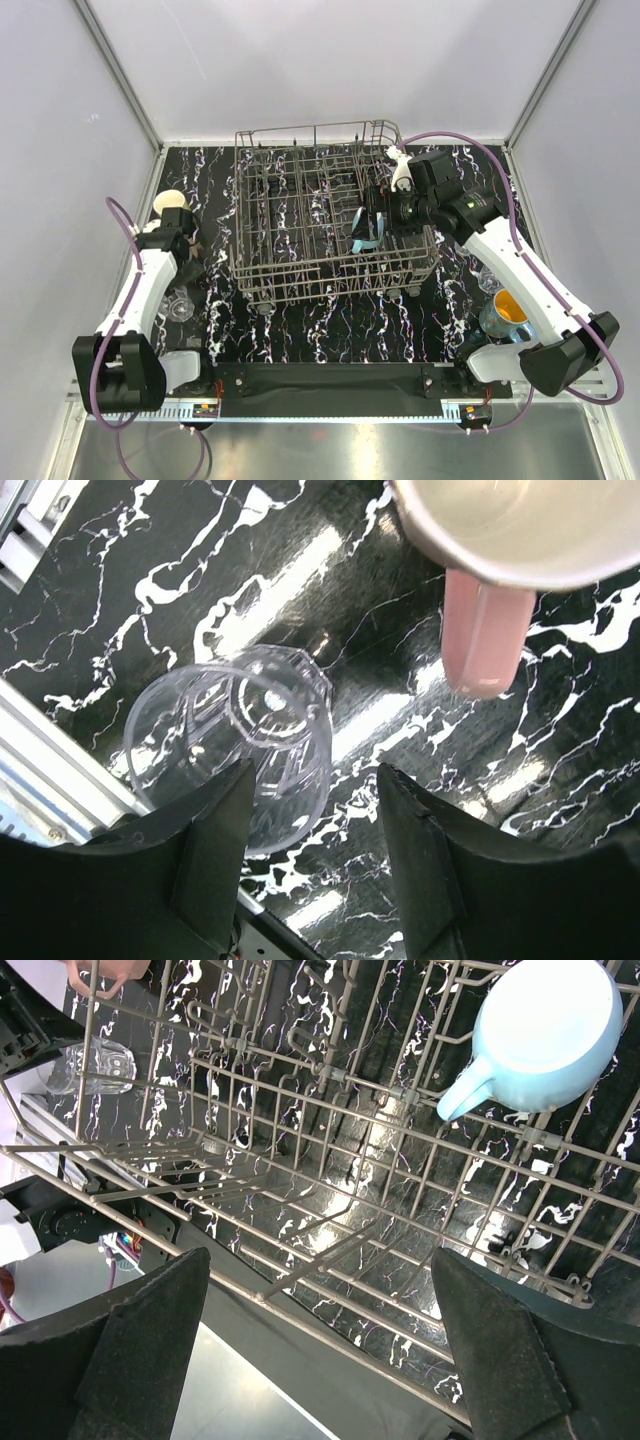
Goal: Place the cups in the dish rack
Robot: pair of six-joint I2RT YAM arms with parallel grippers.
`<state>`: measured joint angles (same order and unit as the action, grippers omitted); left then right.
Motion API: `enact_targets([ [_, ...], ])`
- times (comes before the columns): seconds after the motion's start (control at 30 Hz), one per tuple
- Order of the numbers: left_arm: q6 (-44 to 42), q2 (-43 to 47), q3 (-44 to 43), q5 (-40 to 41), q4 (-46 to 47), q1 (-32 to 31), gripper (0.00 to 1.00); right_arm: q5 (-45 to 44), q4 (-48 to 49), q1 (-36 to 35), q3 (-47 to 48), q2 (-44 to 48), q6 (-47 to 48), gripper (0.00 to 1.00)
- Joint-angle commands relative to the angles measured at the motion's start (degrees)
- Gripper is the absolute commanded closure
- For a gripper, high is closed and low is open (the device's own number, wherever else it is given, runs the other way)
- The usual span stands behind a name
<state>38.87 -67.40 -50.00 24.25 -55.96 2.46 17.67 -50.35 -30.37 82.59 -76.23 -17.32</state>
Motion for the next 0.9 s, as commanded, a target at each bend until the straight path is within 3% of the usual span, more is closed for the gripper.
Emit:
enact_targets([
  [0.0, -0.64, -0.89, 1.13, 1.24, 3.49, 1.14, 0.43, -0.18, 2.18, -0.39, 0.21, 1.78, 1.15, 0.00],
  [0.2, 0.94, -2.21, 2.79, -0.78, 4.55, 1.93, 0.44, -1.50, 1.66, -0.39, 0.47, 1.70, 1.24, 0.00],
  [0.53, 3.05, -1.77, 3.15, 0.36, 3.24, 2.55, 0.61, -1.85, 1.92, -0.39, 0.03, 1.17, 0.97, 0.00],
  [0.67, 3.93, -0.55, 2.98, -0.17, 2.79, 3.34, 0.73, -1.50, 2.27, -0.39, -0.41, 0.82, 0.71, 0.00],
  [0.77, 4.10, -0.54, 2.80, -0.96, 2.18, 3.87, 0.86, -1.06, 2.10, -0.39, -0.41, 0.73, 0.62, 0.00],
  [0.83, 4.54, -0.02, 2.62, -1.57, 1.39, 4.04, 1.00, -1.23, 2.18, -0.39, -0.23, 0.64, 0.62, 0.00],
  [0.87, 5.15, 0.85, 2.28, -1.84, 1.04, 3.96, 1.00, -1.15, 1.92, -0.39, -0.06, 0.55, 0.71, 0.00],
])
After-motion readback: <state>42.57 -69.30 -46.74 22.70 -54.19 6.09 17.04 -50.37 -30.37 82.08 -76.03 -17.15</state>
